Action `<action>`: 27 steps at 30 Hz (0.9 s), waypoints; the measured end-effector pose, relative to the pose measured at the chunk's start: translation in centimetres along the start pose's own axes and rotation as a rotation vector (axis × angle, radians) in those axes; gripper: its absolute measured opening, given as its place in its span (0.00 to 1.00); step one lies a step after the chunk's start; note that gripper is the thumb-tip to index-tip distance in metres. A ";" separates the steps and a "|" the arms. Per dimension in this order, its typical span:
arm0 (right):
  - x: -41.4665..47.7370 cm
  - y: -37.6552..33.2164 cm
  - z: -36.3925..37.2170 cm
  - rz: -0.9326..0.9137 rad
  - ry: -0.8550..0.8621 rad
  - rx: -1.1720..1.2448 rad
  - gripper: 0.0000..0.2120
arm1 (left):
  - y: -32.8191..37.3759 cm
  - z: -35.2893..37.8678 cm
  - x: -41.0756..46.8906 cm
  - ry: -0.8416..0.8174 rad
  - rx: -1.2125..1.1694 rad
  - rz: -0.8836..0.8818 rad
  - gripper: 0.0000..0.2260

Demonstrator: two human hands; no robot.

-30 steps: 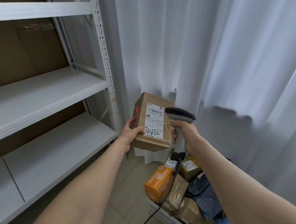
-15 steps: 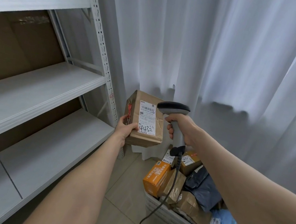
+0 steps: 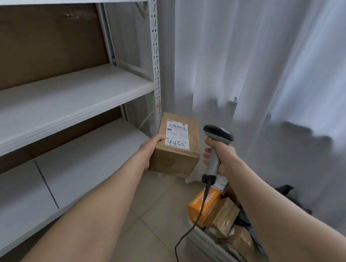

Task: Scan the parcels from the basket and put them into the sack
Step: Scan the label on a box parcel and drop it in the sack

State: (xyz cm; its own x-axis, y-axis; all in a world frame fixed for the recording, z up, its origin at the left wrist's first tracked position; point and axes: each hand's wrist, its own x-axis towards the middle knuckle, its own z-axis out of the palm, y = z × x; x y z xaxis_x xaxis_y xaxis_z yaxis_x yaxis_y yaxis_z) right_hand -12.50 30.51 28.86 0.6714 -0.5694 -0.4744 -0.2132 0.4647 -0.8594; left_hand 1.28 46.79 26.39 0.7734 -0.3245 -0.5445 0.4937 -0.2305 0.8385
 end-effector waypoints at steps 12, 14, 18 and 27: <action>-4.0 7.3 10.6 0.138 -0.241 -0.040 0.15 | -5.1 -12.1 -6.5 0.241 -0.183 -0.120 0.20; -5.3 9.0 11.8 0.151 -0.272 -0.056 0.17 | -6.6 -14.2 -8.7 0.282 -0.226 -0.149 0.22; -8.1 12.7 14.2 0.147 -0.335 -0.128 0.29 | -9.7 -18.1 -12.7 0.329 -0.253 -0.158 0.25; -14.7 21.4 20.3 0.259 -0.503 -0.170 0.20 | -17.7 -27.8 -18.9 0.580 -0.295 -0.150 0.24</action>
State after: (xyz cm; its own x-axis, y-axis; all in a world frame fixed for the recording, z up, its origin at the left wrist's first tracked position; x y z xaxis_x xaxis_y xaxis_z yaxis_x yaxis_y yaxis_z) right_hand -12.48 62.61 21.36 0.8279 -0.0408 -0.5594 -0.4977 0.4067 -0.7661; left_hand -11.04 82.49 22.39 0.7354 0.2565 -0.6272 0.6372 0.0531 0.7688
